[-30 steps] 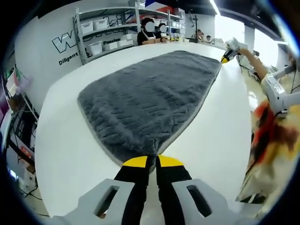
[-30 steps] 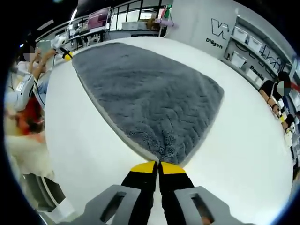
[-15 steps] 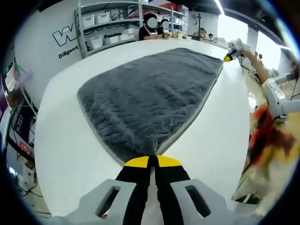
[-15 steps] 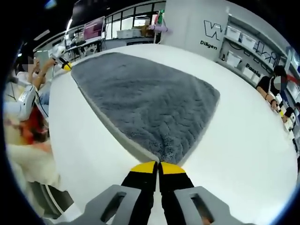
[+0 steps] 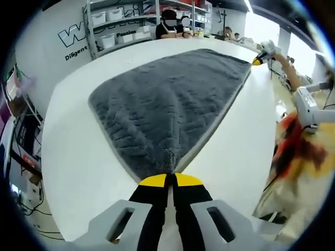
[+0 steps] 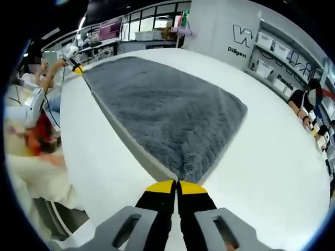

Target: Fold the towel on the table until its edges align and the towel forms a compact rectangular stack.

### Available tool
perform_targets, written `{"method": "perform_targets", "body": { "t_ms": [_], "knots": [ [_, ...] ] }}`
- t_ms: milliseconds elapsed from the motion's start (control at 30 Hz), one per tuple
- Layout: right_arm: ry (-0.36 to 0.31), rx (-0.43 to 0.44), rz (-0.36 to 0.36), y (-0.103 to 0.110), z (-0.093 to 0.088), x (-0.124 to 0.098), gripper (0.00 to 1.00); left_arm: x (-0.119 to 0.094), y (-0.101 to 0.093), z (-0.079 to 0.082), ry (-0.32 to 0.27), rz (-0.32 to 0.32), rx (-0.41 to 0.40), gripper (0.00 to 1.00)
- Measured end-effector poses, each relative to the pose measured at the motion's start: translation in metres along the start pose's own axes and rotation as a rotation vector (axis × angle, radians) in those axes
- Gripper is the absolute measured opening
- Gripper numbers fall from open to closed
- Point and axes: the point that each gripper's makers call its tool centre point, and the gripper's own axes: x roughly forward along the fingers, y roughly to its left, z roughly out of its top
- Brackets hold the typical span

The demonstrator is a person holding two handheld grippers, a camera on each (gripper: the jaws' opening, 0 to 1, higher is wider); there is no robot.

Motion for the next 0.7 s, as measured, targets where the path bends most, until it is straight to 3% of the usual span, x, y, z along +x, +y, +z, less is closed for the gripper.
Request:
{"method": "perform_targets", "body": {
  "t_ms": [700],
  "knots": [
    [0.031,-0.043,0.027,0.026,-0.016,-0.020,0.00,-0.017,-0.027,-0.024,0.037,-0.022,0.009,0.03]
  ]
}}
